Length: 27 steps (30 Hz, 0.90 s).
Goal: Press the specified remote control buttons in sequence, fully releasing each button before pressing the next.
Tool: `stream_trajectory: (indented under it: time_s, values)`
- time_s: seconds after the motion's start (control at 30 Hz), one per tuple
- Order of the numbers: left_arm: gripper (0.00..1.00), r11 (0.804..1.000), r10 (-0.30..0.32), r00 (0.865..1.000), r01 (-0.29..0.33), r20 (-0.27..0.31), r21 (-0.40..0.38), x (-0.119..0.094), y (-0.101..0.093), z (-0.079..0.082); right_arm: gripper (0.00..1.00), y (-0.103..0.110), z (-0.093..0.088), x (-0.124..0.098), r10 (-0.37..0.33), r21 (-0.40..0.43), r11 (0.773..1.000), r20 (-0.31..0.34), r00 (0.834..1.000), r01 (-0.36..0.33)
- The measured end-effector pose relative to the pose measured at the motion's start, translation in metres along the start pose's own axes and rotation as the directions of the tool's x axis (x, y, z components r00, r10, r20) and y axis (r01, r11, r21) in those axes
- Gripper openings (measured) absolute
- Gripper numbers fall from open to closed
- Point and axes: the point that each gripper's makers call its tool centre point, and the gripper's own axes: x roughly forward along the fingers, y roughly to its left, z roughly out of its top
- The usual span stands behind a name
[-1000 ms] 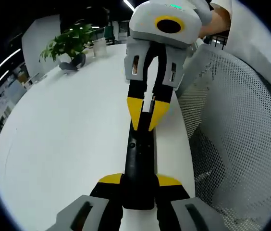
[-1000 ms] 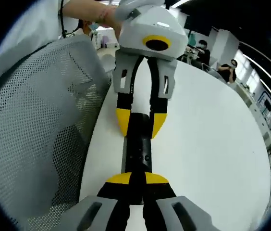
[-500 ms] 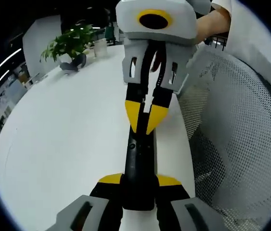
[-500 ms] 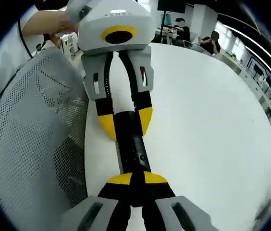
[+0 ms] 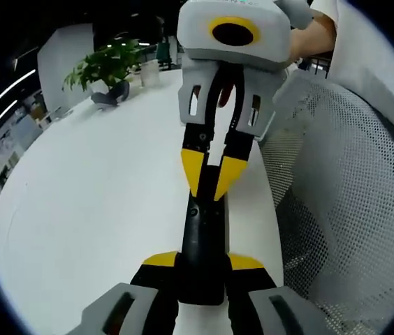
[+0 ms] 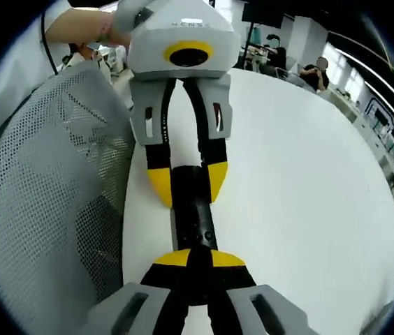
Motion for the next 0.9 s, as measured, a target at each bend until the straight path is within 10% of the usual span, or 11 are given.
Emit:
stream_trajectory:
  time_s: [0.43, 0.9]
  values:
    - [0.23, 1.000, -0.026, 0.999, 0.025, -0.034, -0.003, -0.001, 0.001, -0.002, 0.00, -0.006, -0.002, 0.002, 0.009, -0.010, 1.000, -0.060, 0.998, -0.010]
    - [0.24, 1.000, 0.020, 0.999, -0.020, -0.031, -0.017, -0.012, 0.008, -0.017, 0.00, -0.003, 0.001, 0.002, 0.028, 0.048, 0.998, 0.051, 0.998, -0.031]
